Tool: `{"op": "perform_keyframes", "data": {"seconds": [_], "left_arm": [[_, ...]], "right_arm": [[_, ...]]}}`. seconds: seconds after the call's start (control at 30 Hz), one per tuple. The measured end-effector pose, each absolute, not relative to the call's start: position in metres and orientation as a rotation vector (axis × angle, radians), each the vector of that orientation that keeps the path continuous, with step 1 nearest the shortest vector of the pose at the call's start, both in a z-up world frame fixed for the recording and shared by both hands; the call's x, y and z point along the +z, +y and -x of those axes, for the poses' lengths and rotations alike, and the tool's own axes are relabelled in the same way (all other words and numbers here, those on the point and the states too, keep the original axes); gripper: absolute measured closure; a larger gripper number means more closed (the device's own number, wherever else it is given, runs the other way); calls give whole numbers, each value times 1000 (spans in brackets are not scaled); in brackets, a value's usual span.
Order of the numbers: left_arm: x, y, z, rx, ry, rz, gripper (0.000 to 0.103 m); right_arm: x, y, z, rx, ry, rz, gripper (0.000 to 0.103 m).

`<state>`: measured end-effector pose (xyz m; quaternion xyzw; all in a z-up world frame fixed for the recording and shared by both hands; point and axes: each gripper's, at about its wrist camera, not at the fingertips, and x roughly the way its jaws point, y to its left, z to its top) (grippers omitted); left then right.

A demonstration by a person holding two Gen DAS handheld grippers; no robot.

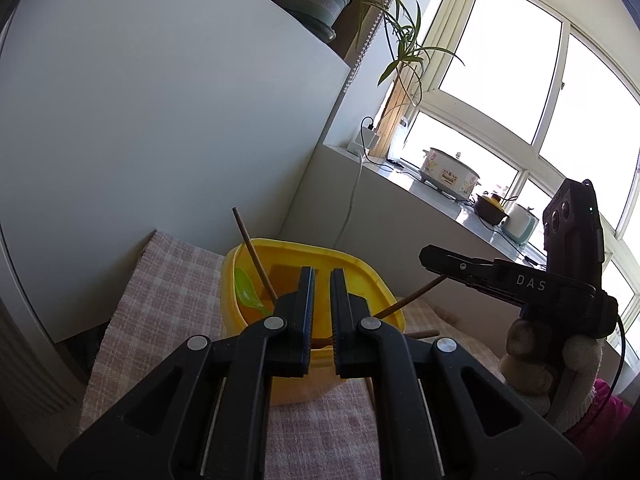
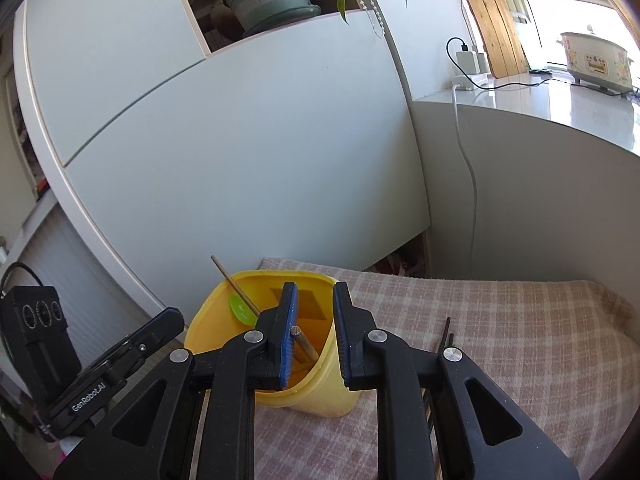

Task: Organize utensils
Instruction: 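Withdraw both open tools from the yellow container toward the loose chopsticks, then close the right tool on a wooden chopstick while the left tool grasps another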

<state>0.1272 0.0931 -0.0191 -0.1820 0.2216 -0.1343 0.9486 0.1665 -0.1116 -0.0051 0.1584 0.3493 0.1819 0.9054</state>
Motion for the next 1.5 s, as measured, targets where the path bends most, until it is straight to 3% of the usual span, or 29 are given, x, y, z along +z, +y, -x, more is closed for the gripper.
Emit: {"op": "perform_keyframes", "data": {"seconds": [0.23,0.73,1.5], "left_arm": [[-11,78,-101,-303,436,323,98],[-16,17,-63,-427,498,218,91],[-117,-69,-121,-399,888,62,91]], "right_arm": [[1,-146,-141,351,687,-366,70],[-45,-214,-108,201,815,-401,70],[-142,-185,-142,254,1229,-330,73]]}}
